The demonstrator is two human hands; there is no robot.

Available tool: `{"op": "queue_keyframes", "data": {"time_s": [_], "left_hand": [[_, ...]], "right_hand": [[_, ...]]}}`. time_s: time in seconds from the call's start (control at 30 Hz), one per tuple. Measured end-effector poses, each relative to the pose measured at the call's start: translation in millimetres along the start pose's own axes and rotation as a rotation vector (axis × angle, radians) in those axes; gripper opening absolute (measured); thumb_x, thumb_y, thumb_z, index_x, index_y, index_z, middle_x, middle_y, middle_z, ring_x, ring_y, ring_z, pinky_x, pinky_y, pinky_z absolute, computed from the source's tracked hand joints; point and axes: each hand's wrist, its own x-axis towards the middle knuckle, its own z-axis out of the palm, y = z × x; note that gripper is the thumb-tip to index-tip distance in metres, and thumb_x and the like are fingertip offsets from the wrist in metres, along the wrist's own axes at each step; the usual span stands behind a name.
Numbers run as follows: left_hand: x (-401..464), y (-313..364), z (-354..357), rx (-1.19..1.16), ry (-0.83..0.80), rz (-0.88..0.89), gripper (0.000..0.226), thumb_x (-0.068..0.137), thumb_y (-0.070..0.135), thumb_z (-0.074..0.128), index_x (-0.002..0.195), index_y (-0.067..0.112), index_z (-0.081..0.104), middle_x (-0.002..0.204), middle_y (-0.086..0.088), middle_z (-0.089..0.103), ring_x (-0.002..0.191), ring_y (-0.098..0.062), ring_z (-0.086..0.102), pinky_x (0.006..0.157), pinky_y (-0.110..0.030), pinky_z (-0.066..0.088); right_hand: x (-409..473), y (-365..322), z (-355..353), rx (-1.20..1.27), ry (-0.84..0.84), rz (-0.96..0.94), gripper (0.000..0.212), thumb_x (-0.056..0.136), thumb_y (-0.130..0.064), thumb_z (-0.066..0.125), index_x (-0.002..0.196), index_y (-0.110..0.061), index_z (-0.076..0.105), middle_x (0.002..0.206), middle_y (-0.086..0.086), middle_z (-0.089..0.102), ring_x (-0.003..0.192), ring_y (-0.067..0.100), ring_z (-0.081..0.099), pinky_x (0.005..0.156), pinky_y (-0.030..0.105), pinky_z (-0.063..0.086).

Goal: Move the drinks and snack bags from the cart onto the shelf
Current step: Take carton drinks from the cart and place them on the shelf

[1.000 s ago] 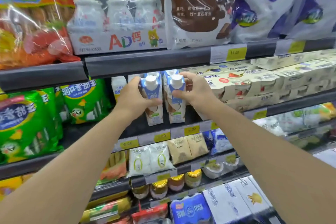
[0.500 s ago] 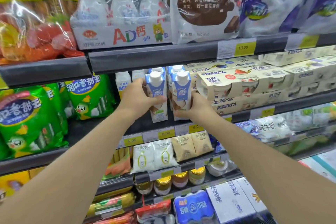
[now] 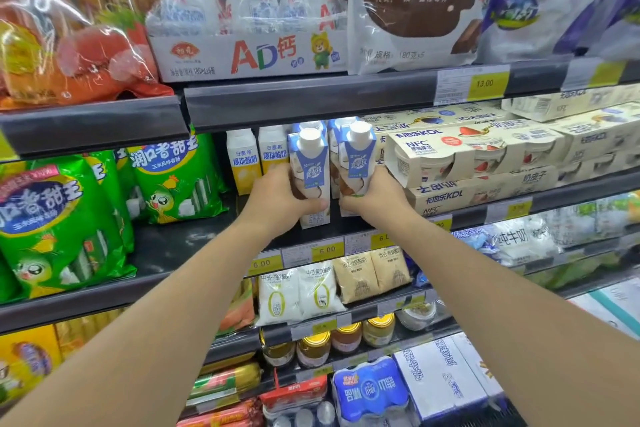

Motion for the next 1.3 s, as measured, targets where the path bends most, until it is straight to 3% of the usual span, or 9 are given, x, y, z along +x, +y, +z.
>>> {"op": "queue_keyframes", "data": {"time_s": [0.13,0.43,0.67,1.0,1.3], "left_hand": [[-2,0,2,0.025,0.01,-0.013,0.052,0.068,0.026,0.089,0.111,0.02,0.06,0.111,0.005,0.069,0.101,-0.013,0.065,0.09,-0.036,0.055],[-2,-1,7,0.105,0.037,-0.006,0.05,0.068,0.029,0.089,0.11,0.019,0.064,0.102,0.006,0.071,0.095,-0.013,0.066,0.082,-0.03,0.054],[-2,-2,9,0.119,0.046,-0.006,0.051,0.067,0.031,0.089,0.11,0.02,0.065,0.101,0.007,0.072,0.093,-0.013,0.067,0.086,-0.037,0.057],[-4,3,10,0.119,0.054,-0.03,0.05,0.071,0.026,0.087,0.115,0.016,0.065,0.106,0.004,0.071,0.096,-0.014,0.066,0.083,-0.028,0.052],[-8,10,14,0.106,0.058,-0.065,0.047,0.074,0.021,0.085,0.117,0.015,0.065,0.113,0.001,0.071,0.102,-0.016,0.065,0.09,-0.034,0.053]], "right_hand": [[-5,-1,-3,0.004,0.053,-0.001,0.053,0.07,-0.03,0.083,0.11,-0.014,0.052,0.1,-0.004,0.063,0.088,0.013,0.059,0.071,0.028,0.046],[-16,-1,-9,-0.013,0.027,0.011,0.051,0.066,-0.028,0.077,0.112,-0.022,0.056,0.102,-0.006,0.067,0.091,0.013,0.061,0.058,0.019,0.042],[-18,1,-7,-0.018,0.037,0.02,0.052,0.066,-0.032,0.076,0.113,-0.022,0.056,0.104,-0.005,0.068,0.098,0.016,0.063,0.079,0.03,0.052],[-25,-2,-9,0.009,0.041,0.006,0.048,0.074,-0.026,0.078,0.115,-0.017,0.054,0.099,-0.006,0.061,0.092,0.014,0.057,0.076,0.026,0.043],[-24,-1,-10,0.012,0.021,0.01,0.05,0.075,-0.028,0.079,0.116,-0.018,0.053,0.1,-0.006,0.06,0.092,0.014,0.056,0.075,0.026,0.043]]}}
